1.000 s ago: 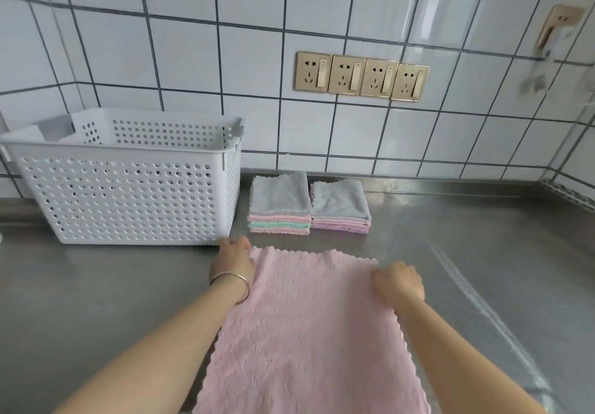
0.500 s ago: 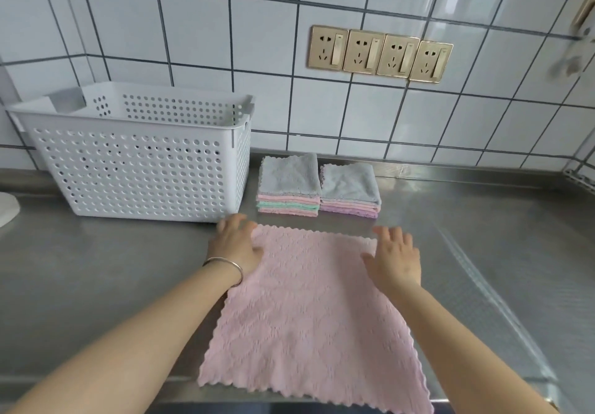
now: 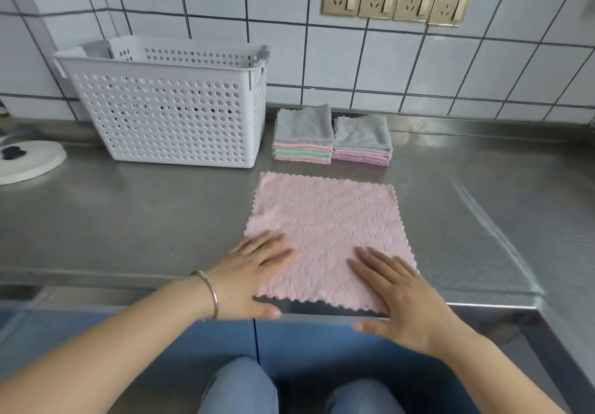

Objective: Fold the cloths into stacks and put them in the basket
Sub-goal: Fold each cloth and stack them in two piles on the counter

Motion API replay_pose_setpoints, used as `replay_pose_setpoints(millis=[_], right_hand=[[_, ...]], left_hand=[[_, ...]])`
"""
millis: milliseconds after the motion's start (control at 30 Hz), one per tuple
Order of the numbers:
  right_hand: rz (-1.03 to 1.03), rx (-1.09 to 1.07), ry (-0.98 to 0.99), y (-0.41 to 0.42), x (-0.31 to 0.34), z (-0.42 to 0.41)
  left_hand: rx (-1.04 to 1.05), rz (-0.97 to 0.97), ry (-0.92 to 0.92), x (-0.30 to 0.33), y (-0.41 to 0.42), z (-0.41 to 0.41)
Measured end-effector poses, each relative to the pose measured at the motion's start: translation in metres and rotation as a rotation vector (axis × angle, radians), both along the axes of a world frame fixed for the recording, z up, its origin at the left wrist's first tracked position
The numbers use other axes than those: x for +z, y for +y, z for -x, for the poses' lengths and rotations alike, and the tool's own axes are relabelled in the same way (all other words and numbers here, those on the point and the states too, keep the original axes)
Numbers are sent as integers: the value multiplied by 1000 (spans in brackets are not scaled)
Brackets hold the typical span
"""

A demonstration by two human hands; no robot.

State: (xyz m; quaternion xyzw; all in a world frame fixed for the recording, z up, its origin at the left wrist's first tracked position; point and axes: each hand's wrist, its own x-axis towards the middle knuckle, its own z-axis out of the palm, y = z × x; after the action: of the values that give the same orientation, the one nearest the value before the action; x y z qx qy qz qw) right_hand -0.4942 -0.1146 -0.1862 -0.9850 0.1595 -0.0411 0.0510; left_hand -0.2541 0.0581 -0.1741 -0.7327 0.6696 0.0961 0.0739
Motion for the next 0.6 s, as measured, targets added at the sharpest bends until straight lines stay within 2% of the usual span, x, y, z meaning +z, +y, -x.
replay_pose_setpoints(millis=[67,167,233,367,500,600], right_hand=[[-28,4,-34,-1,-1,7],[-270,-91,-182,-7,7,17],[-310,-125,-215,-14,12,26],[-340,-215,-232,-24,19,36],[-417,-339,-118,-39,39,48],[-556,-390,-150,-50,62,41]], left_hand=[[-3,15,52,-1,5,-7],[57,91,288,2,10,-15],[124,206,418,3,15,-21],[146,402,459,-1,25,-32],[275,411,534,17,37,-30],[414,424,594,21,29,-34]])
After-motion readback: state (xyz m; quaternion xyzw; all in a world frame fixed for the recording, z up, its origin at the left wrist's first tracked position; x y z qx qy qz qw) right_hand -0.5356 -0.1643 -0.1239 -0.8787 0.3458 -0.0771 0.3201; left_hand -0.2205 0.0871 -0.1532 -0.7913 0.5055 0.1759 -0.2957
